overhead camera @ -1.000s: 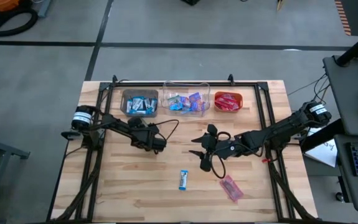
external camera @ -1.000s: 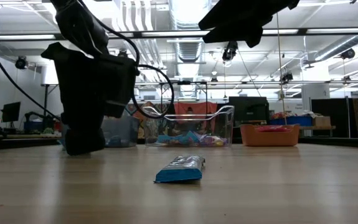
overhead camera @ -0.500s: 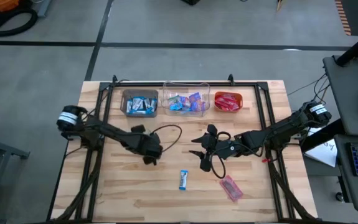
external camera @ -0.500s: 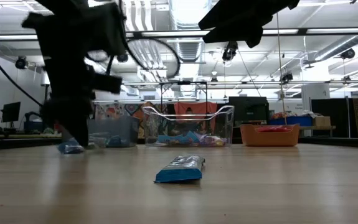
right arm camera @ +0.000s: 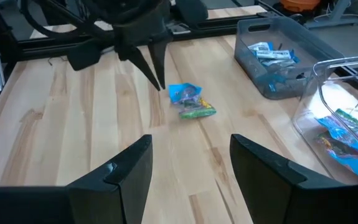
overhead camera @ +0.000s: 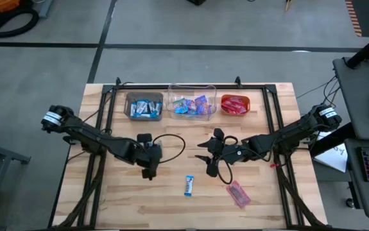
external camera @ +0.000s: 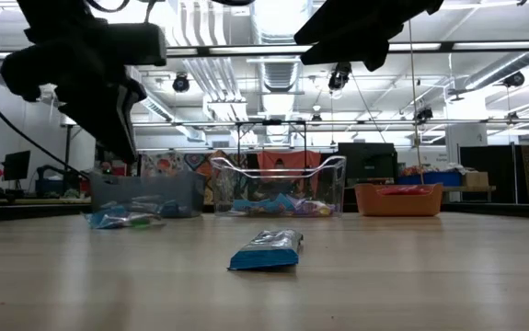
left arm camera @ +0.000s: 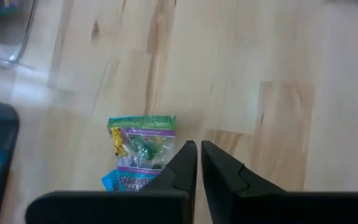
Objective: Sort candy
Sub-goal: Put the blue candy into the transparent bin, then put the light blue candy into the transparent bin
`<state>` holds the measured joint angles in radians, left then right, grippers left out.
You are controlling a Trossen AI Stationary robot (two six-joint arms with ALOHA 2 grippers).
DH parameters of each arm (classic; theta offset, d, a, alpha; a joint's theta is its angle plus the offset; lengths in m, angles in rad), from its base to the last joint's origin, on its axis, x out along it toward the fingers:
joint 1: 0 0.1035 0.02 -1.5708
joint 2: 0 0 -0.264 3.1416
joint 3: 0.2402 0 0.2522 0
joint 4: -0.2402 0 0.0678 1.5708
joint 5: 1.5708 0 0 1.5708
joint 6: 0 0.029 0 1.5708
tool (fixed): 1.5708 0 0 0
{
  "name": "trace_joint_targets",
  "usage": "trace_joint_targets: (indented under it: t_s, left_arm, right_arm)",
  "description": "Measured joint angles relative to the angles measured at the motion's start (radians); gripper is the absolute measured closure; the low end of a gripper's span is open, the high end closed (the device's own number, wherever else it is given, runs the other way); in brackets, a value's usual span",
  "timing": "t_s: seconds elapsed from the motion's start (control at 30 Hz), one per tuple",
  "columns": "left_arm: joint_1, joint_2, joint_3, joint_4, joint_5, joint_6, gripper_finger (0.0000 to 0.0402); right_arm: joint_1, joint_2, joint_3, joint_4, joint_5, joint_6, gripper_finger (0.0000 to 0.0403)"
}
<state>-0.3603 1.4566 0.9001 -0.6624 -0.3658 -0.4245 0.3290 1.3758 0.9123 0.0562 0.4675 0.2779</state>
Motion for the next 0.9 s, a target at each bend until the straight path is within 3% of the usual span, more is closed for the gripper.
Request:
trace_joint_targets:
  t_s: [0.13,0.27,0.5,0.63,0.9]
  left_arm:
    - [0.0,-0.001,-0.025,0.019,-0.003,0.104,0.0362]
    - [-0.001,-0.002,-0.133,0.163,-0.006,0.262,0.0312]
    - [0.029,-0.003,-0.294,0.414,-0.072,0.219,0.0232]
    - [0.03,-0.004,-0.327,0.448,-0.16,0.176,0.0214]
    - [0.03,0.022,-0.376,0.484,-0.155,0.12,0.0214]
  right_arm:
    - [0.0,0.0,0.0,0.0,-0.003,0.0,0.0197]
    - [0.0,0.0,-0.001,0.0,-0.004,0.0,0.0197]
    - [0.0,0.0,-0.002,0.0,-0.03,0.0,0.0197]
    - [0.0,0.0,-0.003,0.001,-0.03,0.0,0.0197]
    - [0.0,0.0,-0.003,0.005,-0.03,0.001,0.0197]
